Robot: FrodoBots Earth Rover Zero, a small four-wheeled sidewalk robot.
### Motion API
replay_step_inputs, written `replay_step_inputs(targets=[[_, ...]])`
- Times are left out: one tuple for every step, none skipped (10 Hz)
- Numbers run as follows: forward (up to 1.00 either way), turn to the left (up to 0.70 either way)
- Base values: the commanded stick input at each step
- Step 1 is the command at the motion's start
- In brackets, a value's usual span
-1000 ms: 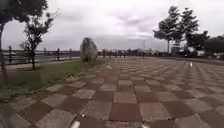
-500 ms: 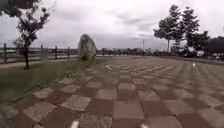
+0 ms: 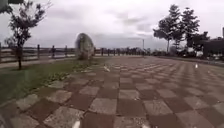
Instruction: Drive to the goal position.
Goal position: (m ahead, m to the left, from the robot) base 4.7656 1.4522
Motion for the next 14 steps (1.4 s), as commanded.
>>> replay_step_inputs(targets=[[0.70,0.00],[0.70,0.00],[0.70,0.00],[0.70,0.00],[0.70,0.01],[0.70,0.27],[0.70,0.27],[0.70,0.27],[0.70,0.27],[0.70,0.27],[0.70,0.27],[0.70,0.27],[0.70,0.27],[0.70,0.27]])
